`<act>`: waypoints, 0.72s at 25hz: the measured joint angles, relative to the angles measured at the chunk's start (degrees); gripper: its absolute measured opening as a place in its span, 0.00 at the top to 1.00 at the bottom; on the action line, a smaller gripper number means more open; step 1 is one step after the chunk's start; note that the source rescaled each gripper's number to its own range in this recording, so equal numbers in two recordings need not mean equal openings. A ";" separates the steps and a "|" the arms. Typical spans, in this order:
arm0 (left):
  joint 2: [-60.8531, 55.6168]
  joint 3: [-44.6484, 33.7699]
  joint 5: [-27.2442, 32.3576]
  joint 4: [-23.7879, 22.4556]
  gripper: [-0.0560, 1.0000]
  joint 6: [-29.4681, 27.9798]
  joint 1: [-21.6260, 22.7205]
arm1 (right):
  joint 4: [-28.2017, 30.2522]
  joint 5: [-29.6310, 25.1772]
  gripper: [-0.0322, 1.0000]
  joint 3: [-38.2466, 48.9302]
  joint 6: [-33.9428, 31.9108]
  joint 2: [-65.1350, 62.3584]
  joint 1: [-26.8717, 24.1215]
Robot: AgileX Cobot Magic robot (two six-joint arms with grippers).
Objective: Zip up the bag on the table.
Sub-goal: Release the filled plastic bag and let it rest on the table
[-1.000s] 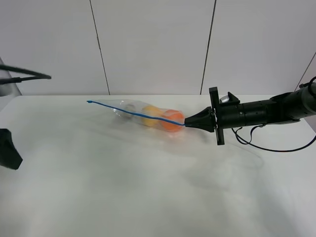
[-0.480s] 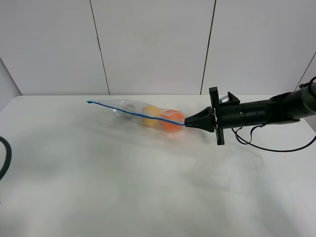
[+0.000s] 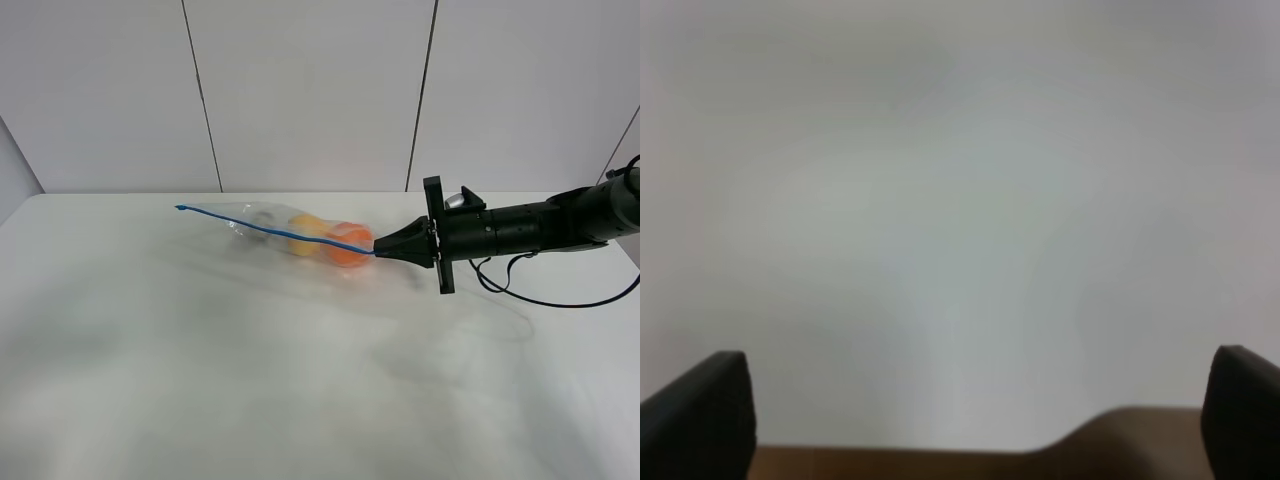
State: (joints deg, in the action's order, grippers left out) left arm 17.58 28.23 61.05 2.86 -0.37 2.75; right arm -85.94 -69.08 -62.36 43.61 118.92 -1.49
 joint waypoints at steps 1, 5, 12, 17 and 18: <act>-1.74 0.00 -0.05 0.00 0.00 -0.05 0.00 | 0.00 0.00 0.97 0.00 0.00 0.00 0.00; -10.39 -0.05 -0.11 0.00 0.00 -0.12 0.00 | 0.00 0.00 0.97 0.00 0.00 0.00 0.00; -17.70 -0.05 -0.11 0.00 0.00 -0.12 0.00 | 0.00 0.00 0.97 0.00 0.00 0.00 0.00; -17.70 -0.05 -0.11 0.00 0.00 -0.12 -1.09 | 0.09 0.00 0.95 0.00 -0.07 0.00 0.00; -17.70 -0.05 -0.11 0.00 0.00 -0.12 -1.31 | 0.22 0.00 0.93 0.00 -0.27 0.00 0.00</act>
State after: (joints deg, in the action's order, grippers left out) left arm -0.13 28.18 60.94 2.86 -0.49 1.44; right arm -85.71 -69.08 -62.36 43.33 118.92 -1.49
